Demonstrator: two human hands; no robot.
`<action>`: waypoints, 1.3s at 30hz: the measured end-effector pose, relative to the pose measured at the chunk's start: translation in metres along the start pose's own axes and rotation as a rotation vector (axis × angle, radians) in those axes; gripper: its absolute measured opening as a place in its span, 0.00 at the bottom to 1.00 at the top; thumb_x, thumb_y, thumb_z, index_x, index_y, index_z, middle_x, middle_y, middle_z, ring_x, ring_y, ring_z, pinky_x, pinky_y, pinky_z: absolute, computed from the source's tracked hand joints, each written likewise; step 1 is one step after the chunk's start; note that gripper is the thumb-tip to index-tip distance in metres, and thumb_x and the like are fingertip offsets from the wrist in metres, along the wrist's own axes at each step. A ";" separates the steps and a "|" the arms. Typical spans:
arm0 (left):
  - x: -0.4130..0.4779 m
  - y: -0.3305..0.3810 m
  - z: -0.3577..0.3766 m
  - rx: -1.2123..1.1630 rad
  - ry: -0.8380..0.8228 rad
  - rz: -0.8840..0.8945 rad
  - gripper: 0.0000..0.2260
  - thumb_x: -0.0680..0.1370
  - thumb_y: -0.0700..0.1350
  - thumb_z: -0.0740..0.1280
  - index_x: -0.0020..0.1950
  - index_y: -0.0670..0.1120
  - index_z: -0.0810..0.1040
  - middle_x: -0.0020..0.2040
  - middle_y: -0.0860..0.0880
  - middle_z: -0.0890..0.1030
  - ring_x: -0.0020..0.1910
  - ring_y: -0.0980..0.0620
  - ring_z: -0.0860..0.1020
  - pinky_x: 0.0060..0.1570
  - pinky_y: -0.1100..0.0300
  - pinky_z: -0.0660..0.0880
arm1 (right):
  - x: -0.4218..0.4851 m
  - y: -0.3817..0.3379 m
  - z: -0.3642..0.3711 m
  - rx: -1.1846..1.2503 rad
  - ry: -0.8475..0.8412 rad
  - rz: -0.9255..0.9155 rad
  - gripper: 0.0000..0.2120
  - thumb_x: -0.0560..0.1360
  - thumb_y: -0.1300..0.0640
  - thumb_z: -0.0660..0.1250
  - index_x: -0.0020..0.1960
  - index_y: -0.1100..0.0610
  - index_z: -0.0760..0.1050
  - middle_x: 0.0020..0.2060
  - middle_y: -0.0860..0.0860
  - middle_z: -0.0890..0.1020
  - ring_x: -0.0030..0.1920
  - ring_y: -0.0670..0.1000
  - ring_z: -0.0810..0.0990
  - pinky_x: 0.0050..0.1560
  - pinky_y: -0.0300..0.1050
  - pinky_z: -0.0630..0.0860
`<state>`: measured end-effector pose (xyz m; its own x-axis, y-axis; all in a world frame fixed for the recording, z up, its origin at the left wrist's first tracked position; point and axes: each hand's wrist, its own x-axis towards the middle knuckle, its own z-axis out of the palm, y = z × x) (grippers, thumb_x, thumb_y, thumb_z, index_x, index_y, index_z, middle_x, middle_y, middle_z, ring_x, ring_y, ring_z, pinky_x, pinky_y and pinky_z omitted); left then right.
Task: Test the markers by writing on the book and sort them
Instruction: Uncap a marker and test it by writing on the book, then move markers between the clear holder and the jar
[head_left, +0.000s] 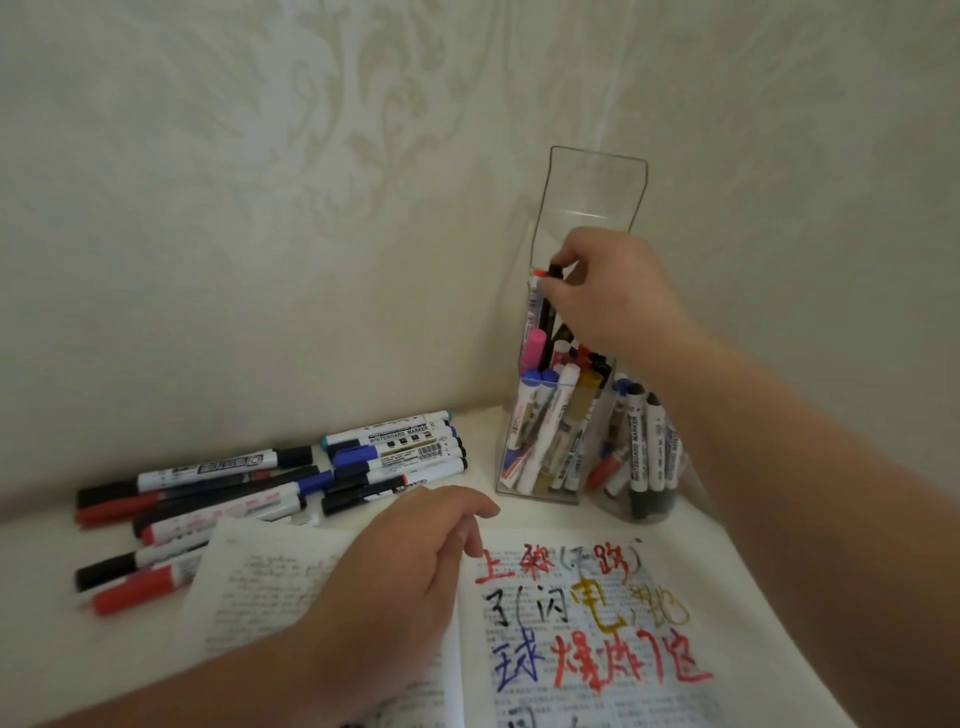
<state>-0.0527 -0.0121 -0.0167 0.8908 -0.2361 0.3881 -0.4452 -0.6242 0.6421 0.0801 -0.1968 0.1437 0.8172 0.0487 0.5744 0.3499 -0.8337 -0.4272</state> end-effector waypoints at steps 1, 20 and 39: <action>0.000 0.000 0.000 -0.002 -0.006 -0.003 0.16 0.84 0.45 0.56 0.57 0.69 0.71 0.53 0.66 0.76 0.56 0.60 0.74 0.52 0.69 0.69 | 0.000 0.000 0.001 -0.067 -0.038 -0.015 0.07 0.81 0.51 0.67 0.57 0.52 0.78 0.46 0.51 0.82 0.41 0.52 0.82 0.44 0.55 0.83; 0.003 0.007 -0.003 -0.104 -0.069 -0.068 0.09 0.82 0.53 0.62 0.58 0.67 0.74 0.39 0.64 0.83 0.33 0.57 0.79 0.34 0.65 0.74 | -0.002 -0.001 -0.017 -0.458 -0.193 -0.027 0.10 0.80 0.49 0.65 0.57 0.52 0.81 0.46 0.50 0.81 0.46 0.52 0.79 0.47 0.51 0.81; 0.003 -0.003 0.002 -0.073 -0.032 -0.059 0.09 0.79 0.54 0.68 0.58 0.65 0.76 0.50 0.66 0.78 0.54 0.63 0.74 0.50 0.72 0.69 | -0.072 -0.007 -0.011 -0.434 -0.222 0.019 0.20 0.76 0.35 0.65 0.57 0.50 0.74 0.49 0.47 0.73 0.45 0.48 0.76 0.46 0.48 0.79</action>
<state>-0.0488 -0.0121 -0.0192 0.9175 -0.2251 0.3279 -0.3966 -0.5819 0.7100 0.0138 -0.2001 0.1126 0.9159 0.1079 0.3866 0.1495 -0.9856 -0.0789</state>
